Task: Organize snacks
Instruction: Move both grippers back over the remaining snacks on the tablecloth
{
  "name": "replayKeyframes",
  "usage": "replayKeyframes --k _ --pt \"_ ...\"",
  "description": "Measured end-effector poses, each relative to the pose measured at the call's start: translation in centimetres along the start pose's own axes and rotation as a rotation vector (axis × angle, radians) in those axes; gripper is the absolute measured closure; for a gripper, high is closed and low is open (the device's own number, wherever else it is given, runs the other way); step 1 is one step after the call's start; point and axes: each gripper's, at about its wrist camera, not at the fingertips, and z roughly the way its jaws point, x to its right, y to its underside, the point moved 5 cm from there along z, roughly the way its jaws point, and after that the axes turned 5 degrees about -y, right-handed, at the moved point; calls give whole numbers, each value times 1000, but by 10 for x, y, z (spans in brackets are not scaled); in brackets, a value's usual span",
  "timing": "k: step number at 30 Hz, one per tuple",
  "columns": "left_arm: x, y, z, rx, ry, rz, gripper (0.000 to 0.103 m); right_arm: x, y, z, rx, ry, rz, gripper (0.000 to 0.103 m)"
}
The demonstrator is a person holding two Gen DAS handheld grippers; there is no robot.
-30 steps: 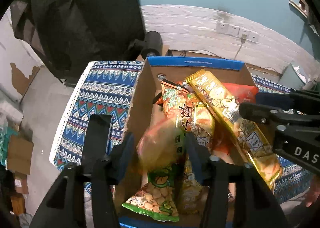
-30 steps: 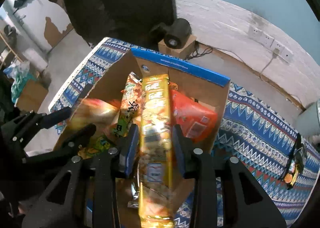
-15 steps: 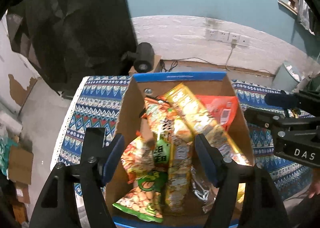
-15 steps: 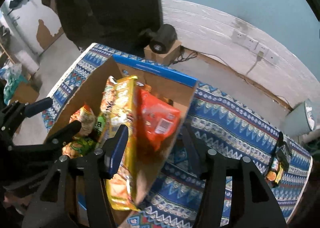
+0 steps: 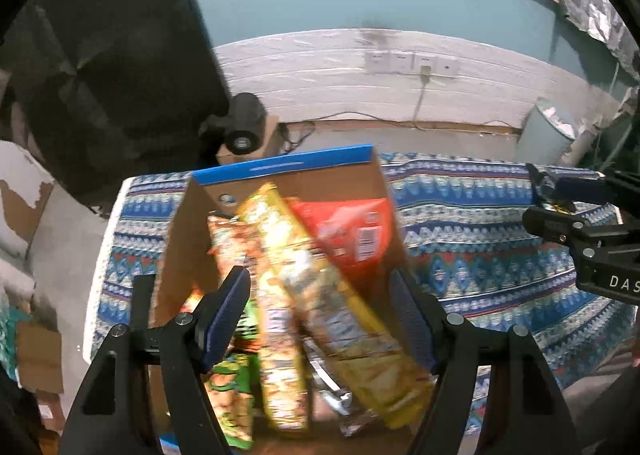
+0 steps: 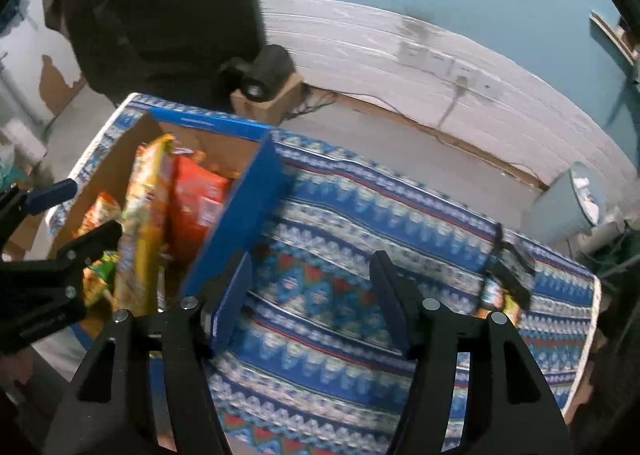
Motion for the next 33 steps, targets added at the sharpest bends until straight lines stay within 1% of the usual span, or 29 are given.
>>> replayKeyframes --k 2,4,7,11,17,23,29,33 --pt "16 -6 1 -3 13 22 29 14 5 -5 2 16 12 38" --pt "30 -10 1 -7 23 44 29 30 10 -10 3 33 29 37" --pt "52 -16 1 -16 58 63 29 56 19 -15 -11 52 48 34" --pt "80 -25 3 -36 105 88 27 83 28 -18 -42 90 20 34" --pt "123 -39 16 -63 137 143 27 139 36 -15 -103 168 -26 34" --pt "149 -56 39 -91 166 183 27 175 35 2 -149 151 -74 34" --pt "157 -67 70 -139 167 215 27 204 38 34 -219 149 -166 33" --pt "167 -70 89 -175 181 240 27 221 40 56 -264 141 -223 33"
